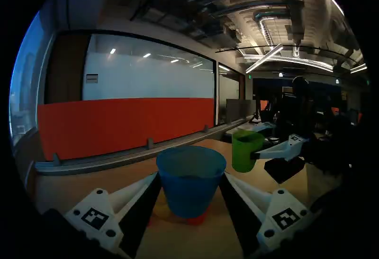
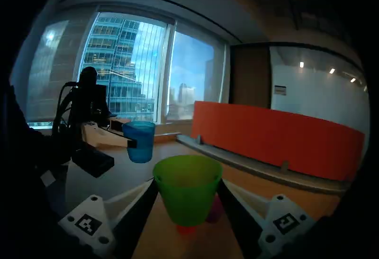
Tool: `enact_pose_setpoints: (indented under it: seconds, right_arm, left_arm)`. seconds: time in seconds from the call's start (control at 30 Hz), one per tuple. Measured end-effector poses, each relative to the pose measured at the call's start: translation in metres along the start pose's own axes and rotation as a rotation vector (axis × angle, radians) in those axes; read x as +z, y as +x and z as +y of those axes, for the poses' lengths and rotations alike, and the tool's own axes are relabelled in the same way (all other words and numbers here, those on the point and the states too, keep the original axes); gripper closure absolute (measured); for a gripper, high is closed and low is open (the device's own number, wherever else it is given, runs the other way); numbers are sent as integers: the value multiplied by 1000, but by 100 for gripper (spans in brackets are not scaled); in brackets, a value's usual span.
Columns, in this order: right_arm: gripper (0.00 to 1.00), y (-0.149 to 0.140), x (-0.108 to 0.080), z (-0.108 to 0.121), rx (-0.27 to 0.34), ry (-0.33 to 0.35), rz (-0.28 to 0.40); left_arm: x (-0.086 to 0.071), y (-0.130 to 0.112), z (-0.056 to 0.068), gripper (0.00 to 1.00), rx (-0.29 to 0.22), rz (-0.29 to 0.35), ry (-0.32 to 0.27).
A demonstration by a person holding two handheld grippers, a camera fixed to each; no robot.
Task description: Pour water
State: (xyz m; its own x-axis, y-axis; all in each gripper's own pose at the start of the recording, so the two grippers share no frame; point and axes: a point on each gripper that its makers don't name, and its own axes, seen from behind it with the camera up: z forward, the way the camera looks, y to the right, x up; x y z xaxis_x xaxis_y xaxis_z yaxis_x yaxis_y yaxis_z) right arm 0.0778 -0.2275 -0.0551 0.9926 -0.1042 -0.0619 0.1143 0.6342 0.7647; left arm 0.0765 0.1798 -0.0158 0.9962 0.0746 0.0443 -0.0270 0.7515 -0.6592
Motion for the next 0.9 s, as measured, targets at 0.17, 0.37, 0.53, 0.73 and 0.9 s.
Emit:
enact_pose_setpoints:
  seconds: [0.17, 0.37, 0.53, 0.73, 0.9]
  right_arm:
    - [11, 1, 1, -1, -1, 5, 0]
    - [11, 2, 2, -2, -1, 11, 2]
    - [11, -1, 4, -4, 2, 19, 3]
    - [11, -4, 7, -9, 9, 34, 4]
    - [11, -5, 9, -13, 14, 45, 6]
  left_arm:
    - [0, 5, -2, 17, 11, 9, 8]
    - [-1, 13, -6, 17, 60, 12, 29]
    - [-3, 19, -7, 17, 111, 14, 45]
    - [-5, 25, -6, 17, 195, 7, 66]
    - [-6, 32, -4, 17, 267, 6, 83]
